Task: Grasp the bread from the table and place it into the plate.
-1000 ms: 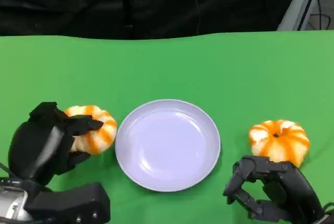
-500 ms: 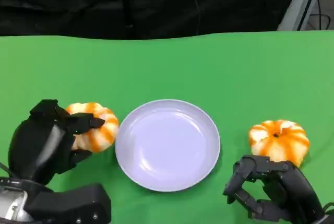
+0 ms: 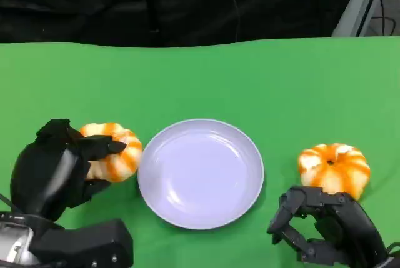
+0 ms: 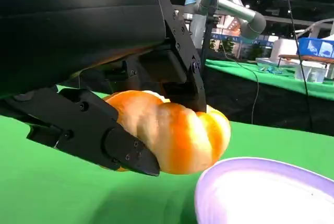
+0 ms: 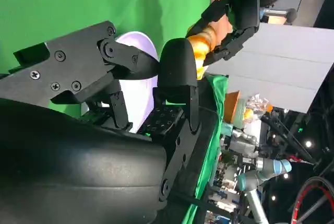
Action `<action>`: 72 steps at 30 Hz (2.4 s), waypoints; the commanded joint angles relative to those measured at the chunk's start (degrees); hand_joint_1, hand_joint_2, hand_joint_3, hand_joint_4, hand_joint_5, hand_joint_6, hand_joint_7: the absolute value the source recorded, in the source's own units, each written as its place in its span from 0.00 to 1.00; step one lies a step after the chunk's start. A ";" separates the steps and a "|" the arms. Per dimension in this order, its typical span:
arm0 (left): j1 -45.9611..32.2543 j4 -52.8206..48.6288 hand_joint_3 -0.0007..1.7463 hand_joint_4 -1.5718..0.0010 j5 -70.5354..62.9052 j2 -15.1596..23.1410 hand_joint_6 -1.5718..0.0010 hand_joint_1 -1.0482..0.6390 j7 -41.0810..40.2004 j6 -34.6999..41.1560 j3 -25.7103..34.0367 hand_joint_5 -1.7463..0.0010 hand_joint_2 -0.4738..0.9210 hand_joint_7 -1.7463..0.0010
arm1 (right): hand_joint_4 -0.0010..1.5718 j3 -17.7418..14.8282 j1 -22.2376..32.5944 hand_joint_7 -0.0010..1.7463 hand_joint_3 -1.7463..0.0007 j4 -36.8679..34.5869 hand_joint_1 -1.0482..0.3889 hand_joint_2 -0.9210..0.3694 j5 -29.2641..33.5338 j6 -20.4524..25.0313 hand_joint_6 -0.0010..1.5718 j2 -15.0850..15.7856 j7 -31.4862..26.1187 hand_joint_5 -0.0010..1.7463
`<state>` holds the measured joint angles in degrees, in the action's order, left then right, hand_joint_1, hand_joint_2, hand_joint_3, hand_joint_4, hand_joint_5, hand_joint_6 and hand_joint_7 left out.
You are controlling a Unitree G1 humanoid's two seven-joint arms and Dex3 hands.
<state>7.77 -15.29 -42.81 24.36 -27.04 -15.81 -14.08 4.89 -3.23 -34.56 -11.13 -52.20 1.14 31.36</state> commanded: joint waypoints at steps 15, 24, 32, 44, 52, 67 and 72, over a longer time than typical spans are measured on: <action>-0.38 0.85 0.01 0.59 -0.09 0.79 0.33 0.59 0.30 0.12 0.76 0.21 1.00 0.74 | 0.48 -0.81 -0.20 0.63 0.56 0.03 0.65 0.17 -0.22 -0.01 0.54 0.85 -0.11 0.86; -0.39 1.40 0.00 0.55 0.16 0.95 0.31 0.60 0.61 -0.22 1.00 0.25 0.99 0.75 | 0.48 -0.75 -0.06 0.63 0.57 0.17 0.65 0.17 -0.47 0.23 0.54 0.79 0.06 0.87; -0.55 1.76 0.00 0.60 0.28 0.80 0.40 0.60 0.53 -0.49 1.15 0.18 1.00 0.59 | 0.48 -0.77 -0.09 0.64 0.58 0.17 0.63 0.17 0.51 -0.13 0.54 1.02 -0.63 0.86; -1.61 8.19 0.02 0.58 -1.31 -0.51 0.41 0.57 1.08 -0.92 -0.23 0.20 1.00 0.58 | 0.48 -0.93 -0.65 0.64 0.58 -0.27 0.67 0.15 0.10 0.13 0.53 1.00 -0.46 0.86; -1.87 8.54 0.02 0.57 -1.71 -0.86 0.41 0.57 1.46 -0.94 0.20 0.20 1.00 0.57 | 0.47 -0.94 -0.67 0.65 0.57 -0.31 0.67 0.16 0.09 0.11 0.53 1.00 -0.45 0.87; -1.54 13.12 0.02 0.55 -2.59 -1.72 0.40 0.57 3.85 -2.47 -1.00 0.23 1.00 0.61 | 0.47 -0.93 -0.86 0.64 0.58 -0.85 0.67 0.15 0.43 -0.63 0.53 0.97 -0.60 0.86; -1.55 13.12 0.02 0.55 -2.66 -1.78 0.40 0.57 3.88 -2.50 -0.93 0.23 1.00 0.61 | 0.47 -0.92 -0.87 0.63 0.59 -0.86 0.67 0.14 0.43 -0.64 0.53 0.98 -0.60 0.86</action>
<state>6.33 -2.67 -45.36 22.16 -23.78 -18.21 -15.60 4.79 -3.76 -35.18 -10.51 -52.33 1.32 30.87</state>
